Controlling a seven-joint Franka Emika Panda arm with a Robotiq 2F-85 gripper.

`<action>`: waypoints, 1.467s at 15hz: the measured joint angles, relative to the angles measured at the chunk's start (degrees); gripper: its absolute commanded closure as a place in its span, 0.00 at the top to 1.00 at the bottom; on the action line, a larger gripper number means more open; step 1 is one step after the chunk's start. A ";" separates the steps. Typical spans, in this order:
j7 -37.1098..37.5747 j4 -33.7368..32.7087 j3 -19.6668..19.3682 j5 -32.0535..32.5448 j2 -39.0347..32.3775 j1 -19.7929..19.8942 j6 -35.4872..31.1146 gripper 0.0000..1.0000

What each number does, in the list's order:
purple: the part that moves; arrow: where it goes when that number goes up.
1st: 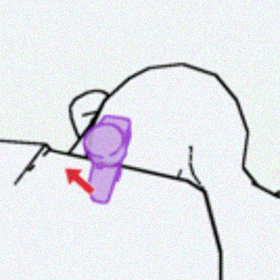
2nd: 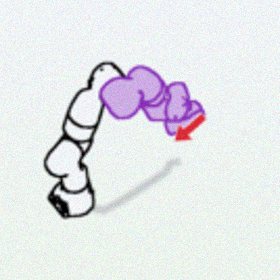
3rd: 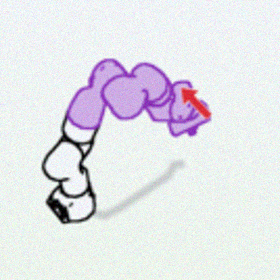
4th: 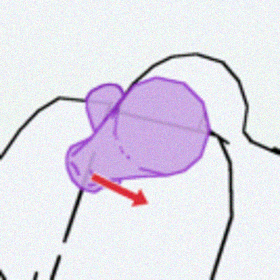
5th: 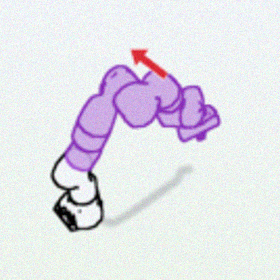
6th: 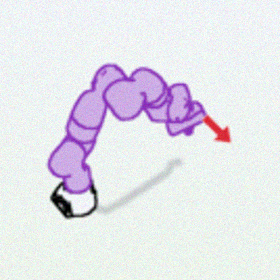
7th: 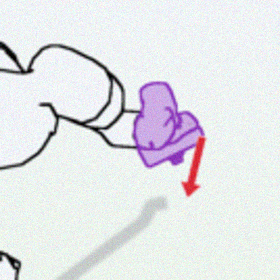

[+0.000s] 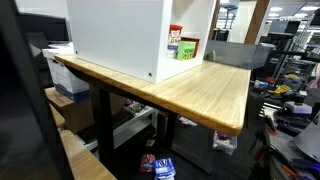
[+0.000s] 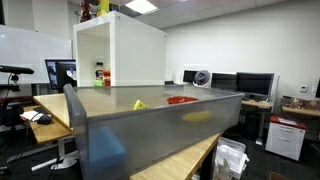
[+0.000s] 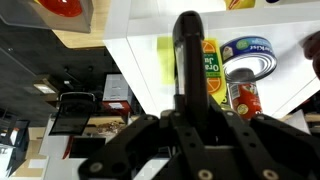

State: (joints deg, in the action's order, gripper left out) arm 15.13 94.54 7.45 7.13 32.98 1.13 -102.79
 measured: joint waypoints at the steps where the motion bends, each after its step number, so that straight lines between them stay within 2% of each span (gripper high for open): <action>1: 0.00 0.00 0.00 0.00 0.00 0.00 0.00 0.25; 15: 0.00 0.00 0.00 0.00 0.00 0.00 0.00 0.25; 16: 0.00 0.00 0.00 0.00 0.00 0.00 0.00 0.06; 22: 0.11 0.02 -0.09 0.04 -0.43 0.38 -0.01 0.06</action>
State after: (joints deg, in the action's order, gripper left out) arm 15.24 94.56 7.36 7.17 32.55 1.51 -102.80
